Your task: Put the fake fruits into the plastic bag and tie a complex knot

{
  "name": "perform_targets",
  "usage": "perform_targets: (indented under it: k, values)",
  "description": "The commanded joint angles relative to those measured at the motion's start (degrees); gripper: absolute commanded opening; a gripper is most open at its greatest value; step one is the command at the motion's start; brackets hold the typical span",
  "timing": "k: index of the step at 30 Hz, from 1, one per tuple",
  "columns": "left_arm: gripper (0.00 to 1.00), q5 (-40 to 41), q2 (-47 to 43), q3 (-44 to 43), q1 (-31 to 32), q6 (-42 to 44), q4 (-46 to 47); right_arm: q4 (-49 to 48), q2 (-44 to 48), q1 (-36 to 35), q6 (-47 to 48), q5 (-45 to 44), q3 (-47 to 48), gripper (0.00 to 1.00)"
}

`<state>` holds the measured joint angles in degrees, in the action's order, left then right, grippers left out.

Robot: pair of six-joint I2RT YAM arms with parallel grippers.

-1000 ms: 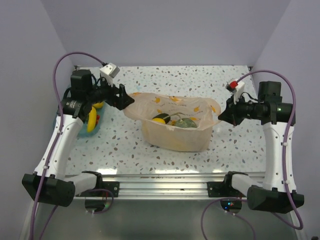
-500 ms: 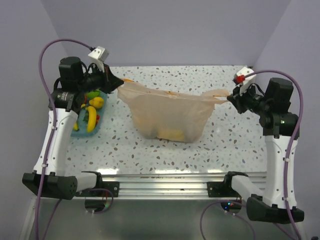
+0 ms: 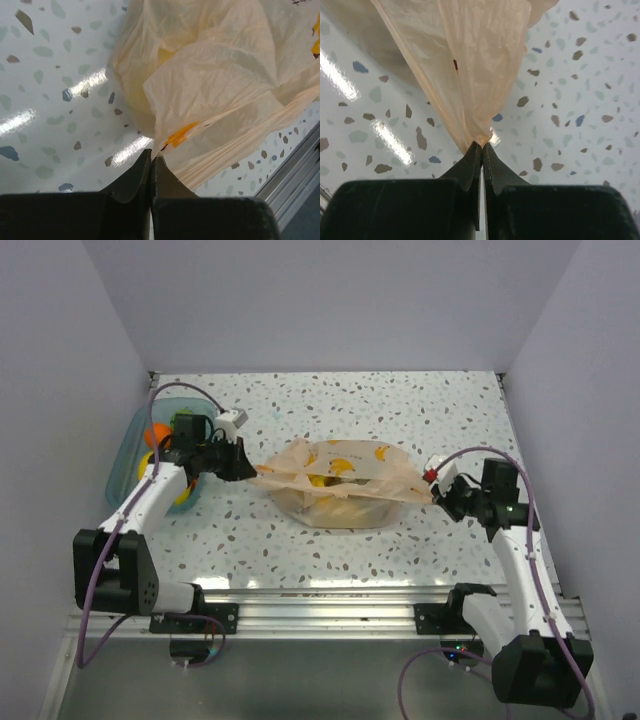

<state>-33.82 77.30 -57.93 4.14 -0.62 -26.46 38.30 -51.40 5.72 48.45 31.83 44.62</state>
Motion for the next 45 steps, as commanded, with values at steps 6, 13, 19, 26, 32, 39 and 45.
perform_targets:
  k: [6,13,19,26,32,39,45]
  values:
    - [0.0,13.78,8.56,3.88,-3.53,7.48,8.09,-8.85,-5.54,1.49,12.02,-17.15,-9.99,0.0]
    - [0.0,14.93,15.77,2.13,-2.83,5.28,10.64,-14.74,-15.66,0.88,12.11,-20.58,-10.17,0.0]
    - [0.0,13.88,15.44,-0.51,-2.3,5.72,9.68,-12.12,-14.45,-1.67,12.02,-20.06,-7.71,0.0]
    - [0.0,4.83,2.78,-6.31,0.07,9.14,3.36,-0.79,2.6,-4.31,14.92,-13.3,-0.33,0.0]
    - [0.0,5.43,-0.13,-12.81,10.33,9.59,-0.87,2.13,8.32,-7.64,21.51,-7.67,2.4,0.0]
    - [0.0,9.2,-0.56,-14.4,14.49,5.54,0.53,1.95,8.68,-13.71,21.34,-8.37,6.08,0.0]
    - [0.06,10.36,-7.23,-14.75,12.39,7.74,4.57,1.51,9.47,-13.63,18.01,-6.88,8.82,0.0]
